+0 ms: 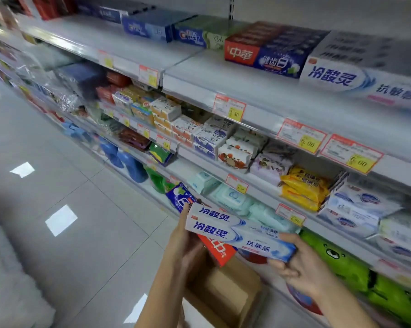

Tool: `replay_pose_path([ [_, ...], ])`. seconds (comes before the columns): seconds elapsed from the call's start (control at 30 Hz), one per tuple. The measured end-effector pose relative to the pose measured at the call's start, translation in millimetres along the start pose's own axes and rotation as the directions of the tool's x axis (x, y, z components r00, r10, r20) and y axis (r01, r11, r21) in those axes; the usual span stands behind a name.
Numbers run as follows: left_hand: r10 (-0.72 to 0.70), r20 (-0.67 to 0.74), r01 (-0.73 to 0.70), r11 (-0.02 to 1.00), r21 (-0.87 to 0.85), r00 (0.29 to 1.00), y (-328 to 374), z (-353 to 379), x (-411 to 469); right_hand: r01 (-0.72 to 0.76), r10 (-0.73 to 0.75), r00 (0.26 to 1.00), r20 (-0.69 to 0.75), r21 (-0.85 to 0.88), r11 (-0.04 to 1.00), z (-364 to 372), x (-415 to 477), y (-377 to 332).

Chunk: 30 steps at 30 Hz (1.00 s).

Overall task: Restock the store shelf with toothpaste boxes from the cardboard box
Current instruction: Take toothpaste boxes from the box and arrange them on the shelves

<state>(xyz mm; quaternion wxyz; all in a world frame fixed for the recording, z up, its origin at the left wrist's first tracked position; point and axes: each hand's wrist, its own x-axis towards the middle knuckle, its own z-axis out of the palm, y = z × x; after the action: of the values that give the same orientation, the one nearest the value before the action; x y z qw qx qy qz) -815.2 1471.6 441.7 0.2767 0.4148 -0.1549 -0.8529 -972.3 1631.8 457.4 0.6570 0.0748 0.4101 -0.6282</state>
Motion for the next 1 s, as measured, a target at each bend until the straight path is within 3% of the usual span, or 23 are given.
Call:
replay_pose_path([
  [0.3, 0.014, 0.045, -0.025, 0.968, 0.249, 0.999, 10, 44, -26, 0.303, -0.315, 0.934, -0.171, -0.091, 0.949, 32, -51, -12],
  [0.43, -0.038, 0.156, -0.017, 0.94, 0.34, 0.987, 27, 64, -39, 0.463, -0.492, 0.852, -0.18, -0.181, 0.868, 57, -68, -11],
  [0.6, -0.172, 0.288, -0.026, 0.82, 0.572, 0.942, 73, 92, -47, 0.629, -0.63, 0.747, -0.212, -0.082, 0.773, 83, -89, -26],
  [0.7, -0.146, 0.443, -0.27, 0.614, 0.742, 0.885, 111, 118, -49, 0.719, -0.704, 0.666, -0.246, -0.04, 0.694, 91, -101, -38],
  [0.8, -0.063, 0.62, -0.548, 0.404, 0.732, 0.782, 156, 159, -50, 0.81, -0.778, 0.565, -0.276, 0.002, 0.587, 97, -113, -54],
  [0.87, -0.069, 0.75, -0.736, 0.149, 0.66, 0.658, 181, 188, -48, 0.848, -0.811, 0.502, -0.3, -0.015, 0.53, 100, -118, -64],
  [0.9, -0.088, 0.798, -0.802, -0.025, 0.597, 0.597, 191, 203, -45, 0.861, -0.818, 0.476, -0.324, -0.018, 0.508, 103, -120, -68],
  [0.97, -0.141, 0.854, -0.824, -0.381, 0.419, 0.5, 205, 233, -35, 0.871, -0.814, 0.451, -0.367, -0.021, 0.492, 106, -122, -76],
  [1.0, -0.187, 0.868, -0.812, -0.484, 0.326, 0.46, 208, 247, -29, 0.879, -0.819, 0.433, -0.376, -0.026, 0.477, 108, -123, -81],
])
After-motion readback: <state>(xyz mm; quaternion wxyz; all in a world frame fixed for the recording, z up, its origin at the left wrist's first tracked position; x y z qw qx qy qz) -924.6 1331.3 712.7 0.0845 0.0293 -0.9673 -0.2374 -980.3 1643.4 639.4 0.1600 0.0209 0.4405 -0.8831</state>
